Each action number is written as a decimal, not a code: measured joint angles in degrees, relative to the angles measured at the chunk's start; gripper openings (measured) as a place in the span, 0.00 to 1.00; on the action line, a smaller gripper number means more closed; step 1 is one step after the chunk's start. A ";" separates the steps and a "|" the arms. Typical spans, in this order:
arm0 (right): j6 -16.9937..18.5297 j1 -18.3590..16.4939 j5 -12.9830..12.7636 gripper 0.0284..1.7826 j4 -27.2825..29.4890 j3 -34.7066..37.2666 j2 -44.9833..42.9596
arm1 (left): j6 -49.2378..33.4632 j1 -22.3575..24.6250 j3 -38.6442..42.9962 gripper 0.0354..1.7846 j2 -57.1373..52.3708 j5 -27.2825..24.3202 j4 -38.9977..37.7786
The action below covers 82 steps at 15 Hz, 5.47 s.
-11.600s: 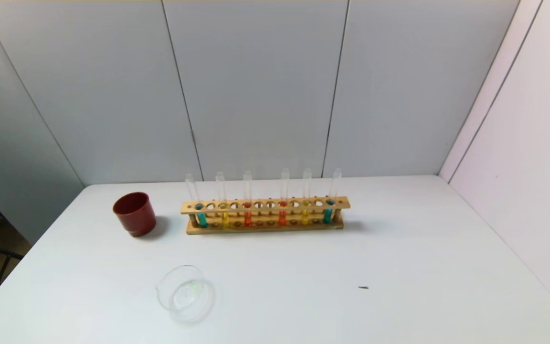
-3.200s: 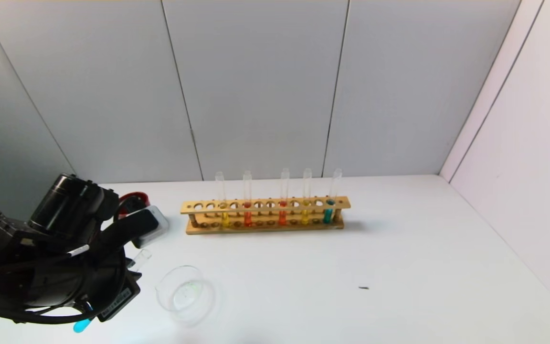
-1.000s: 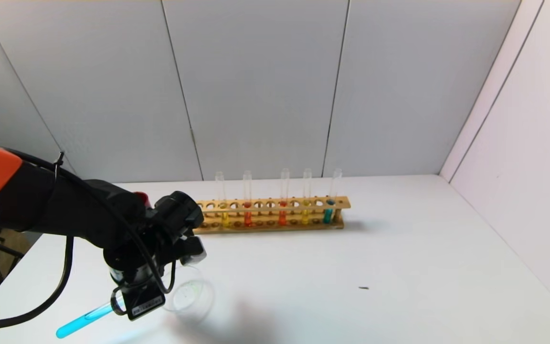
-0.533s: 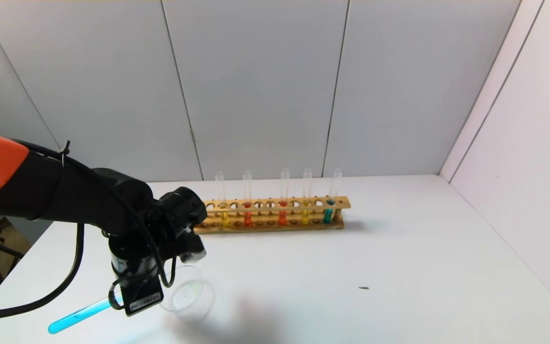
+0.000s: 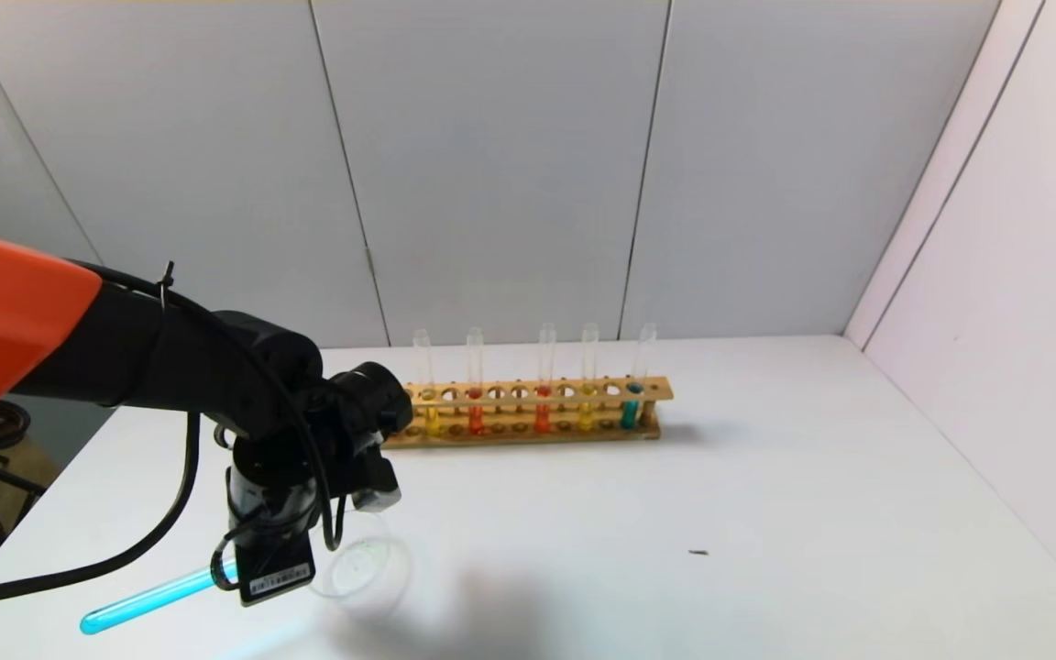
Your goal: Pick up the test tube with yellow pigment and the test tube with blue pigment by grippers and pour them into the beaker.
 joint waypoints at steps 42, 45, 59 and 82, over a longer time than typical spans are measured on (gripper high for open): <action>0.00 0.02 -0.02 0.98 0.00 0.00 0.00 | -0.85 -5.99 -17.57 0.15 12.98 6.90 18.92; 0.00 0.00 0.00 0.98 0.00 0.00 0.00 | -1.74 -5.97 -17.48 0.15 12.37 6.36 18.44; -0.02 0.02 -0.02 0.98 0.02 0.00 0.00 | -7.83 11.74 -16.77 0.15 -9.44 -11.54 6.40; 0.00 0.02 0.00 0.98 0.00 0.00 0.00 | -26.49 28.57 -20.49 0.15 -0.78 -15.71 -40.12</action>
